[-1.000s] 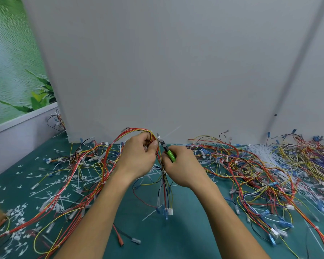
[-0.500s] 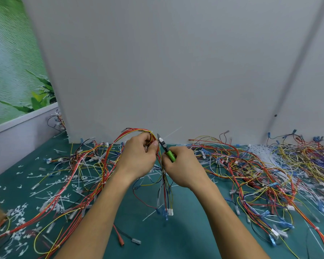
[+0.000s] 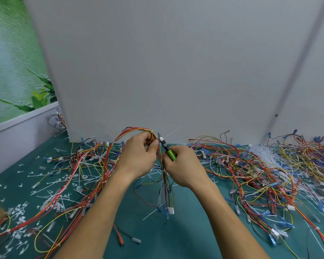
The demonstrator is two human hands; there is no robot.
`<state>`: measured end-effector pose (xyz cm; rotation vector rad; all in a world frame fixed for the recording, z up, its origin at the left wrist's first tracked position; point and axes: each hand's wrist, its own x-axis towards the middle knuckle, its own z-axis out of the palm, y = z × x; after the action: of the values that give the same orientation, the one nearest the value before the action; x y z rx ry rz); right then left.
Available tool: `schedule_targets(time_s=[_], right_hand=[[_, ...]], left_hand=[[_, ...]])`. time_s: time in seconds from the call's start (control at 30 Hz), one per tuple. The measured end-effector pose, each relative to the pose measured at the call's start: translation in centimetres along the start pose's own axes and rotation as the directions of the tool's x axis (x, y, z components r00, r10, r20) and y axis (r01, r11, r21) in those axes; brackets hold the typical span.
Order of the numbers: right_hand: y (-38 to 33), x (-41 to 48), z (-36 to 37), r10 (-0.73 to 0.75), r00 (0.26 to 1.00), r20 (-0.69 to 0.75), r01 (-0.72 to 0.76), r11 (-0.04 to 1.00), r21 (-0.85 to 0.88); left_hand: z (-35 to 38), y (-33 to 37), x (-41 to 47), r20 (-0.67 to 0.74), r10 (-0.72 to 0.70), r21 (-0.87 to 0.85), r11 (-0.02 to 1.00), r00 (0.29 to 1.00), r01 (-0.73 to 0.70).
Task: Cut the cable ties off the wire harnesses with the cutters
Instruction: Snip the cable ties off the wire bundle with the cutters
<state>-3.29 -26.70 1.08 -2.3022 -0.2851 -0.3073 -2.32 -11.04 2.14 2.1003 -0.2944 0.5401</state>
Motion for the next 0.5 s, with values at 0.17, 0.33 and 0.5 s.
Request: schedule_targets(time_s=[0.17,0.33,0.5], right_hand=[[-0.07,0.05,0.0,-0.002,1.0,-0.011,0.002,1.0,0.015],[-0.1,0.06,0.1,-0.008,1.0,0.012,0.008,1.0,-0.002],[0.01,0.09,0.05,-0.009,1.0,0.027,0.009,1.0,-0.005]], left_hand=[[0.0,0.25,-0.15,-0.001,0.009,0.004,1.0,1.0,-0.009],[-0.06,0.28,-0.09,-0.005,0.003,0.001,1.0,1.0,-0.003],[0.06,0.18,-0.09,-0.003,-0.009,0.0,1.0,1.0,0.009]])
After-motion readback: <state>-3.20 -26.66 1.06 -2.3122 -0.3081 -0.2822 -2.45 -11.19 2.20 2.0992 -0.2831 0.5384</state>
